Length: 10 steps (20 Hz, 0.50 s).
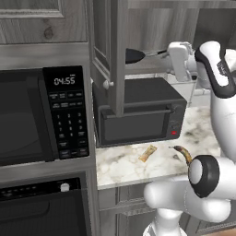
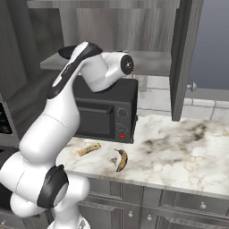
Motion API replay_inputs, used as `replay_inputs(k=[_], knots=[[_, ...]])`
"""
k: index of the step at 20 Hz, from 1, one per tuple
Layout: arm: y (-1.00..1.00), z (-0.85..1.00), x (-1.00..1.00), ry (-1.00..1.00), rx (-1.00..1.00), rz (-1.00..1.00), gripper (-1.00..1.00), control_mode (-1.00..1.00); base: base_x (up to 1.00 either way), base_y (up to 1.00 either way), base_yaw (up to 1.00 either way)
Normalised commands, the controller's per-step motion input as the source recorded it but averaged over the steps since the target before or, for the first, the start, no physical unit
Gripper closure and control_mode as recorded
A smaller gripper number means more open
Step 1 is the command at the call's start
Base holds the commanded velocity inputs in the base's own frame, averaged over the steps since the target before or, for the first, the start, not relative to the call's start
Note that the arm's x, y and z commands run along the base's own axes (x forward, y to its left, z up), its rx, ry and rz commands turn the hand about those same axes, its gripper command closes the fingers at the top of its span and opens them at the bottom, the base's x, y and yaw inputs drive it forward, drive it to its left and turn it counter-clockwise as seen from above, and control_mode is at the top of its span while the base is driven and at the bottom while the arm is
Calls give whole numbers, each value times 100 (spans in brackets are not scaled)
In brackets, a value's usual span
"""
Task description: Pick the pan from the cabinet and place it on the stove. Then turn on the stove burner for the pan.
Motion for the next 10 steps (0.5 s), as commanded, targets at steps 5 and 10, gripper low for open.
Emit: replay_inputs(k=[5, 10], knots=[[-36, 3, 51, 4, 1, -20, -100, -100, 0, 0, 0], [-27, 3, 55, 6, 1, -18, -100, -100, 0, 0, 0]])
